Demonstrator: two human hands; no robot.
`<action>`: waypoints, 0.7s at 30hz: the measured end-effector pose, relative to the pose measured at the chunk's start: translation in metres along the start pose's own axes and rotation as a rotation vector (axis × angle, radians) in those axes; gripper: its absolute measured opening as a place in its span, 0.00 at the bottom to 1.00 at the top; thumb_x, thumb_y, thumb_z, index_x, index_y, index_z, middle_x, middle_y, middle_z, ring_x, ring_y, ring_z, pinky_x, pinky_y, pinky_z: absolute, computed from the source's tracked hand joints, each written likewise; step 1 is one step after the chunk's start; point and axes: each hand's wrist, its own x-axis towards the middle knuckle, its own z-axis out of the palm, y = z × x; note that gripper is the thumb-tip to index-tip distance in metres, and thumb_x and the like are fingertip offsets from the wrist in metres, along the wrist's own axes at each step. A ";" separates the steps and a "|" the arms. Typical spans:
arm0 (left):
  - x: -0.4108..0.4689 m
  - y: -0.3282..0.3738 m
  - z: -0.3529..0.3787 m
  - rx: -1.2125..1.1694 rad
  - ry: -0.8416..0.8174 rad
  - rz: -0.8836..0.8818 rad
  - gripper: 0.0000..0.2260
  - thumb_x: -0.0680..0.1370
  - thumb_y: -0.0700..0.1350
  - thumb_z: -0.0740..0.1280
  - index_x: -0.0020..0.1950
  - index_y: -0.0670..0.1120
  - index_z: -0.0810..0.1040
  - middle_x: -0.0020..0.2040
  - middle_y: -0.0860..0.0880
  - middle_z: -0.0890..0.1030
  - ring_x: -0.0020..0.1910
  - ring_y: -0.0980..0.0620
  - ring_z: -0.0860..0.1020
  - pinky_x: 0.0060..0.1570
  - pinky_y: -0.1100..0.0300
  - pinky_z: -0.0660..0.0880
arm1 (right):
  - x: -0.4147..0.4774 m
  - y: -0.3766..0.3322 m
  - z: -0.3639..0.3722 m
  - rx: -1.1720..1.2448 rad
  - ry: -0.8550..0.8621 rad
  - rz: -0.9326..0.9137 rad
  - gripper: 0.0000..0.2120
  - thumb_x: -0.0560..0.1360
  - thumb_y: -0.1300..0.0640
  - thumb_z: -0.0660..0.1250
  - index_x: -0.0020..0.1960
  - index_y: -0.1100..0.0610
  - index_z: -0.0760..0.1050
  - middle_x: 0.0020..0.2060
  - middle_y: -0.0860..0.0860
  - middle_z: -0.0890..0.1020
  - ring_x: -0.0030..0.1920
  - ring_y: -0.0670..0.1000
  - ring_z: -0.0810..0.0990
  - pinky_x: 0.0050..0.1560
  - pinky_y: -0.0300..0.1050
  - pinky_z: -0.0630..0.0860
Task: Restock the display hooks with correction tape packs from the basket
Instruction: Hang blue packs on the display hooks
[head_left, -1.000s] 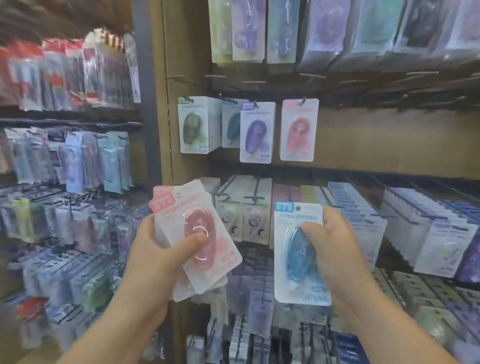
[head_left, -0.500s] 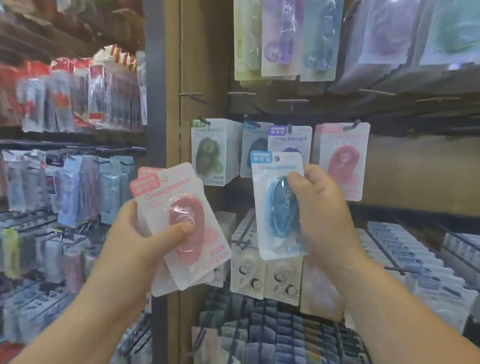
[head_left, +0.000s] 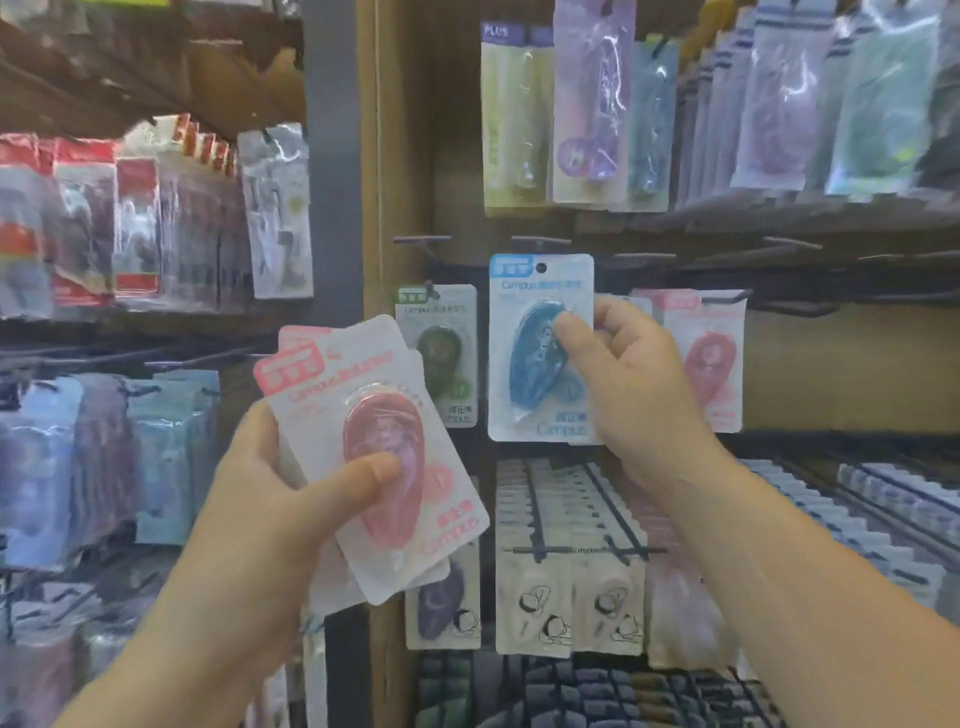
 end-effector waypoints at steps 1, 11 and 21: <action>0.003 0.003 -0.005 0.005 -0.009 0.007 0.37 0.57 0.42 0.81 0.67 0.50 0.79 0.57 0.42 0.86 0.48 0.34 0.87 0.37 0.25 0.79 | 0.004 0.000 0.003 -0.033 0.028 0.002 0.08 0.84 0.53 0.64 0.59 0.55 0.78 0.48 0.46 0.88 0.47 0.46 0.87 0.41 0.46 0.84; 0.018 0.004 -0.025 0.023 -0.095 0.011 0.38 0.54 0.48 0.79 0.65 0.48 0.79 0.54 0.43 0.87 0.46 0.40 0.88 0.35 0.43 0.83 | 0.002 0.012 0.017 -0.184 0.164 0.042 0.13 0.84 0.48 0.63 0.53 0.56 0.80 0.45 0.45 0.88 0.45 0.45 0.87 0.41 0.44 0.83; 0.020 -0.001 -0.023 0.062 -0.114 0.033 0.37 0.55 0.50 0.79 0.65 0.51 0.80 0.56 0.45 0.88 0.49 0.40 0.88 0.37 0.45 0.84 | -0.005 0.017 0.018 -0.232 0.178 -0.034 0.09 0.84 0.50 0.63 0.49 0.52 0.77 0.46 0.45 0.85 0.42 0.38 0.82 0.35 0.32 0.75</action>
